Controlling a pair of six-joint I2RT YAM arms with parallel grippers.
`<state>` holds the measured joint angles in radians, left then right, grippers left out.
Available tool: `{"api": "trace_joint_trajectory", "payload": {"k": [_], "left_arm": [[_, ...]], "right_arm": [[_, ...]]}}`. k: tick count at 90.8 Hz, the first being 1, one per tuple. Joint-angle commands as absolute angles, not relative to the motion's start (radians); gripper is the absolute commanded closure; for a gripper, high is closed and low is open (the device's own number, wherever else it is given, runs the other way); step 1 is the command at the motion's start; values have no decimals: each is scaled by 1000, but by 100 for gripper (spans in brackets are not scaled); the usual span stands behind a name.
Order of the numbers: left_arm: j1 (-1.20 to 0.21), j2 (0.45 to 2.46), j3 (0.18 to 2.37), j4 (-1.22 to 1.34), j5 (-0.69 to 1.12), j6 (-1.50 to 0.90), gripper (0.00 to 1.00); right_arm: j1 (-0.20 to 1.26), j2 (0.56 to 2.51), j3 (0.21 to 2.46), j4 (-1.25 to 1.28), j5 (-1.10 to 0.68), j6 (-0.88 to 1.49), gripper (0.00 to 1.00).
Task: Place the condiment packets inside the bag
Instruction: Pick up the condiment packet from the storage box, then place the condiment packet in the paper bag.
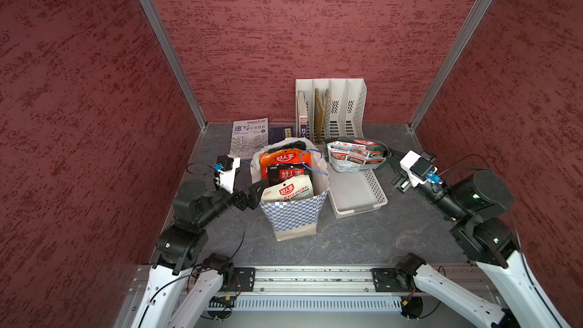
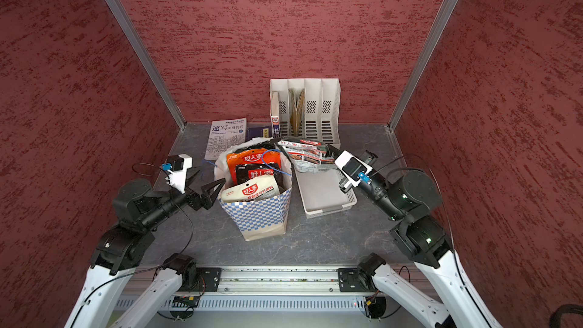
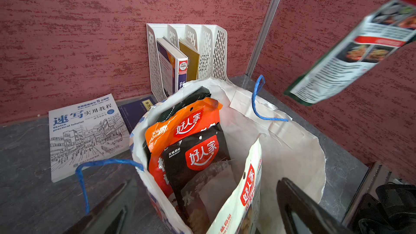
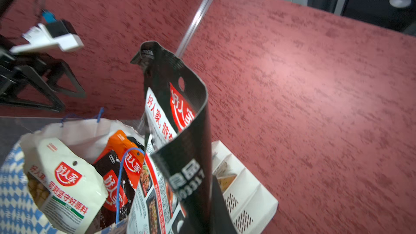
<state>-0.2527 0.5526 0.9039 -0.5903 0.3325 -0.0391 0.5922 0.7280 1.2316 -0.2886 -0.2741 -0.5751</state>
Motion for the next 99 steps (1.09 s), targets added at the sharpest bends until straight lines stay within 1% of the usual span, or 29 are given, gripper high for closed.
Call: {"api": "trace_joint_trajectory", "payload": {"k": [1,8,18,35,59,71,78,99], "left_arm": [[-255,561,932,-700,307,-106,0],[-255,572,944,-758,339,-125,0],[-255,574,946,-812,357,-145,1],[-255,538,941,-849,323,-134,2],[-254,470,925,-829,262,-103,2],[-255,450,920,-820,235,-93,2],[-255,444,919,-815,226,-90,2],[-254,442,918,-801,218,-86,2]], "right_arm": [[596,765,1307,-236,-514,-519,100],[596,804,1333,-174,-596,-451,100],[597,859,1343,-45,-652,-337,100],[641,982,1384,97,-602,-143,100],[760,1117,1463,96,-543,-28,100],[791,1145,1472,80,-415,47,100],[807,1156,1476,57,-376,73,100],[826,1164,1435,23,-370,92,100]]}}
